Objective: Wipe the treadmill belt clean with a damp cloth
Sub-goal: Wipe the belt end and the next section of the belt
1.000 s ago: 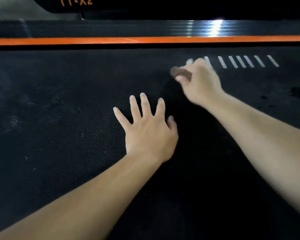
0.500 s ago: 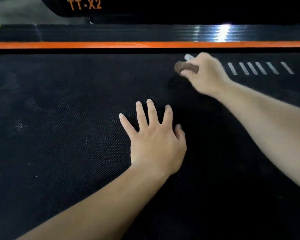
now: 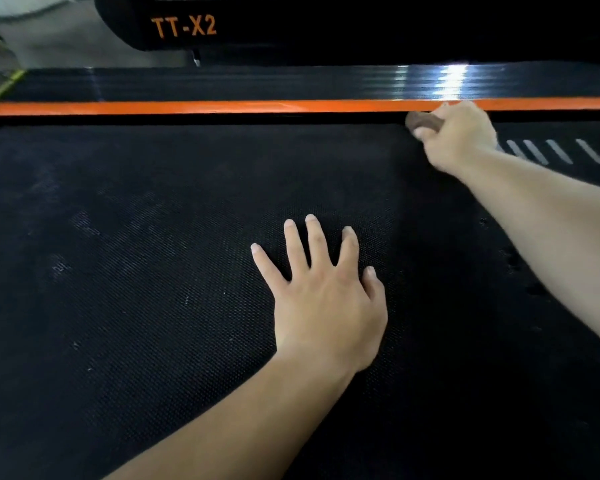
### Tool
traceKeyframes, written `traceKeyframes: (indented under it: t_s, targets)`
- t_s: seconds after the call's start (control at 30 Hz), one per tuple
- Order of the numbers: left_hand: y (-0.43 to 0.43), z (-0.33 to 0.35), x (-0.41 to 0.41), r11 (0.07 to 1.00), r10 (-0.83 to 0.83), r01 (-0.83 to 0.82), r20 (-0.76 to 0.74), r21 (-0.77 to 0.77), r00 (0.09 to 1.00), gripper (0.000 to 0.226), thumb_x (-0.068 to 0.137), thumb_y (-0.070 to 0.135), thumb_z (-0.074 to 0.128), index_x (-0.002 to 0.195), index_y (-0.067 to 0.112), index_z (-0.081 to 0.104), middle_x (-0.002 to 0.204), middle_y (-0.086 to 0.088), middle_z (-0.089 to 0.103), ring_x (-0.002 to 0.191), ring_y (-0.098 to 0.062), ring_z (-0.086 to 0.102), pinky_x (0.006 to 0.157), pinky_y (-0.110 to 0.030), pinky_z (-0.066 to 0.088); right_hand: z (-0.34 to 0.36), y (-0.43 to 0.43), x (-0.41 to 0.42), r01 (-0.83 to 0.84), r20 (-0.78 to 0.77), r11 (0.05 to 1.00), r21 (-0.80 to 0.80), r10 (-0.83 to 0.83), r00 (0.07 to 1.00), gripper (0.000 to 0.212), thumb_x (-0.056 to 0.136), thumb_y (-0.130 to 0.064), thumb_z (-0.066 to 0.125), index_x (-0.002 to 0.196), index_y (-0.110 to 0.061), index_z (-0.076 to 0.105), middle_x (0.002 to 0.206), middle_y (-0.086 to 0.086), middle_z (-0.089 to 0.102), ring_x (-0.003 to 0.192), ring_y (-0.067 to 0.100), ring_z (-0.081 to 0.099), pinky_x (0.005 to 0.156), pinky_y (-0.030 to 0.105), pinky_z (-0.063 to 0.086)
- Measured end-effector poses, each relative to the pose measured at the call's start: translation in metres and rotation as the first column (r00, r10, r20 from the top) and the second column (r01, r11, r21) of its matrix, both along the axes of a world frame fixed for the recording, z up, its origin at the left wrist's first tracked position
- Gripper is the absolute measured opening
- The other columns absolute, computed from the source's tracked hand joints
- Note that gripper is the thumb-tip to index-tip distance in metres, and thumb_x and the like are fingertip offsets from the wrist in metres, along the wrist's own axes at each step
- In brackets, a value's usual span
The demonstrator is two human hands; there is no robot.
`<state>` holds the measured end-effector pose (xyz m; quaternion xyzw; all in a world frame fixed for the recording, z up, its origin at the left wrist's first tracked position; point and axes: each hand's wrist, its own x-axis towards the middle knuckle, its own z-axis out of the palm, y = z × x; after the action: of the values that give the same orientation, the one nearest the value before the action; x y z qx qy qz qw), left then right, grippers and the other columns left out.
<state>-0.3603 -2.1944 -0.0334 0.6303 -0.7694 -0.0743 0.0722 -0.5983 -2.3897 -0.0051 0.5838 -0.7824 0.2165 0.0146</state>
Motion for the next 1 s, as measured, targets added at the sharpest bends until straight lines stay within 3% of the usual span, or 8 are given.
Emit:
traceKeyframes:
  t_s: [0.07, 0.17, 0.23, 0.33, 0.53, 0.7, 0.9, 1.0]
  targets:
    - [-0.001, -0.001, -0.001, 1.0, 0.002, -0.002, 0.005, 0.003, 1.0, 0.063, 0.104, 0.053, 0.017, 0.162, 0.029, 0.013, 0.172, -0.015, 0.0, 0.157, -0.04, -0.012, 0.117, -0.074, -0.006, -0.006, 0.012, 0.004, -0.063, -0.008, 0.998, -0.012, 0.062, 0.998, 0.024, 0.092, -0.044, 0.064, 0.103, -0.025, 0.073, 0.099, 0.008, 0.064, 0.093, 0.032, 0.063, 0.081, 0.039, 0.051]
    - [0.0, -0.001, -0.001, 1.0, 0.016, -0.016, -0.001, -0.015, 1.0, 0.065, 0.102, 0.053, 0.017, 0.162, 0.028, 0.018, 0.172, -0.016, 0.005, 0.157, -0.041, -0.006, 0.117, -0.074, -0.004, -0.012, 0.043, 0.006, -0.343, 0.002, 0.939, 0.021, 0.343, 0.939, 0.019, 0.095, -0.04, 0.064, 0.106, -0.028, 0.074, 0.098, 0.006, 0.056, 0.088, 0.028, 0.056, 0.079, 0.039, 0.046]
    - [-0.001, 0.0, -0.001, 1.0, 0.015, -0.015, 0.001, -0.014, 1.0, 0.066, 0.101, 0.053, 0.016, 0.162, 0.028, 0.018, 0.172, -0.016, 0.006, 0.157, -0.041, -0.006, 0.117, -0.074, -0.004, -0.006, 0.039, -0.012, -0.262, -0.047, 0.965, 0.009, 0.262, 0.964, 0.025, 0.096, -0.041, 0.063, 0.108, -0.021, 0.072, 0.1, 0.01, 0.058, 0.09, 0.033, 0.057, 0.079, 0.037, 0.044]
    - [-0.001, -0.001, 0.0, 1.0, 0.011, -0.011, 0.007, 0.007, 1.0, 0.066, 0.101, 0.054, 0.013, 0.162, 0.029, 0.013, 0.172, -0.015, 0.002, 0.157, -0.04, -0.01, 0.118, -0.073, -0.005, 0.0, 0.028, -0.031, 0.085, -0.001, 0.995, -0.059, -0.086, 0.996, 0.028, 0.096, -0.04, 0.062, 0.108, -0.015, 0.069, 0.108, 0.011, 0.063, 0.099, 0.033, 0.06, 0.084, 0.036, 0.045]
    - [-0.001, -0.001, -0.001, 1.0, 0.021, -0.021, 0.021, 0.014, 1.0, 0.068, 0.098, 0.055, 0.01, 0.162, 0.031, 0.013, 0.172, -0.014, 0.002, 0.157, -0.038, -0.009, 0.118, -0.073, -0.003, -0.011, 0.072, -0.015, -0.339, -0.054, 0.941, 0.014, 0.339, 0.939, 0.018, 0.095, -0.037, 0.064, 0.107, -0.027, 0.073, 0.096, 0.003, 0.054, 0.089, 0.022, 0.052, 0.079, 0.034, 0.04]
    - [-0.002, 0.0, -0.002, 0.999, 0.028, -0.029, 0.022, 0.038, 0.999, 0.062, 0.103, 0.054, 0.016, 0.161, 0.033, 0.01, 0.172, -0.012, -0.002, 0.157, -0.036, -0.012, 0.118, -0.073, -0.005, -0.006, 0.065, -0.045, 0.054, 0.026, 0.998, -0.045, -0.053, 0.998, 0.037, 0.091, -0.049, 0.06, 0.114, -0.023, 0.072, 0.107, 0.005, 0.064, 0.104, 0.032, 0.063, 0.088, 0.038, 0.05]
    - [-0.002, 0.001, -0.002, 0.998, 0.035, -0.036, 0.031, 0.051, 0.999, 0.063, 0.103, 0.054, 0.017, 0.162, 0.034, 0.011, 0.172, -0.011, -0.001, 0.158, -0.035, -0.011, 0.119, -0.073, -0.004, -0.01, 0.158, -0.008, -0.414, -0.017, 0.909, 0.04, 0.415, 0.91, 0.023, 0.094, -0.035, 0.066, 0.113, -0.023, 0.072, 0.093, -0.001, 0.05, 0.09, 0.022, 0.053, 0.079, 0.038, 0.046]
    - [-0.001, 0.002, -0.001, 0.997, 0.031, -0.032, 0.015, 0.066, 0.999, 0.063, 0.104, 0.054, 0.017, 0.163, 0.034, 0.012, 0.173, -0.011, -0.001, 0.158, -0.034, -0.012, 0.119, -0.073, -0.006, -0.001, 0.154, -0.053, -0.134, -0.054, 0.991, 0.026, 0.136, 0.989, 0.026, 0.095, -0.042, 0.062, 0.108, -0.022, 0.071, 0.096, 0.002, 0.055, 0.095, 0.028, 0.061, 0.08, 0.034, 0.047]
